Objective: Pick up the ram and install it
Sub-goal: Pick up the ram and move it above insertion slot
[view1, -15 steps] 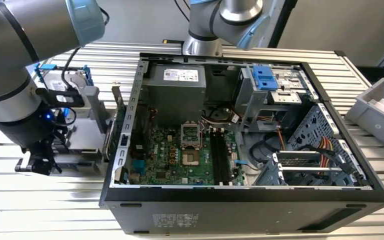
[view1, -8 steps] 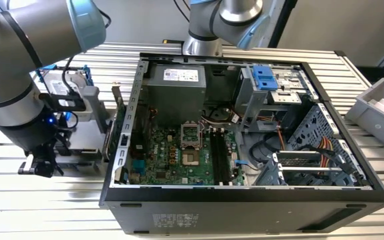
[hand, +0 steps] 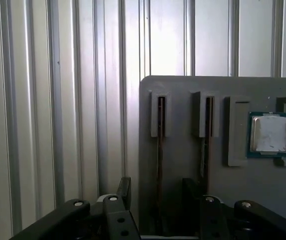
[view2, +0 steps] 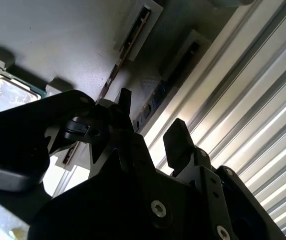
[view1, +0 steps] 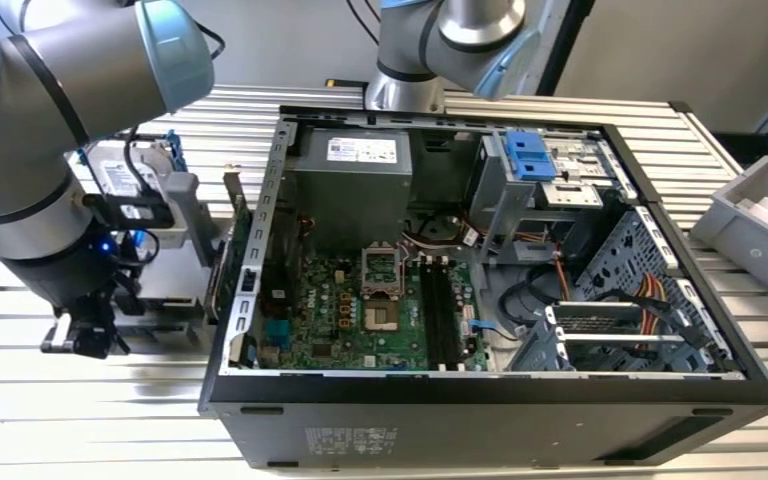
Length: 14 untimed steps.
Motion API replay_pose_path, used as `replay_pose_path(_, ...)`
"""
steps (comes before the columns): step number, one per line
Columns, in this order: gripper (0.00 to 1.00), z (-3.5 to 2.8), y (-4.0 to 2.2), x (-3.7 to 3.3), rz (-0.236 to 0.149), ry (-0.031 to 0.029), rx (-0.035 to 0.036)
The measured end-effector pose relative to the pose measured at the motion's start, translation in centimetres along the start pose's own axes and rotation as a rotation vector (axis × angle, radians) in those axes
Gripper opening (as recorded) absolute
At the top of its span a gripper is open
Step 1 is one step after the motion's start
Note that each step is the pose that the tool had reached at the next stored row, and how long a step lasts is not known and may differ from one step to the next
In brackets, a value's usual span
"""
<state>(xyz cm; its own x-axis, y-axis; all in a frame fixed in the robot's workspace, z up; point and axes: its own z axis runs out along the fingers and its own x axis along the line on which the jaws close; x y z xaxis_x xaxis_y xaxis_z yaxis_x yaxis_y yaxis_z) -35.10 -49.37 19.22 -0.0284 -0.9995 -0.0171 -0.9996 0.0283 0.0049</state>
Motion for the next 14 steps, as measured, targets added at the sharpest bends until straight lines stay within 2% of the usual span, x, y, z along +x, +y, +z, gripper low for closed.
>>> replay_pose_path(7,1.0,0.11,0.0,0.0,0.0,0.0001,-0.0001)
replay_pose_path(8,0.0,0.13,0.0,0.0,0.0,0.0001,-0.0001)
replay_pose_path(14,0.0,0.19,0.0,0.0,0.0,0.0,0.0)
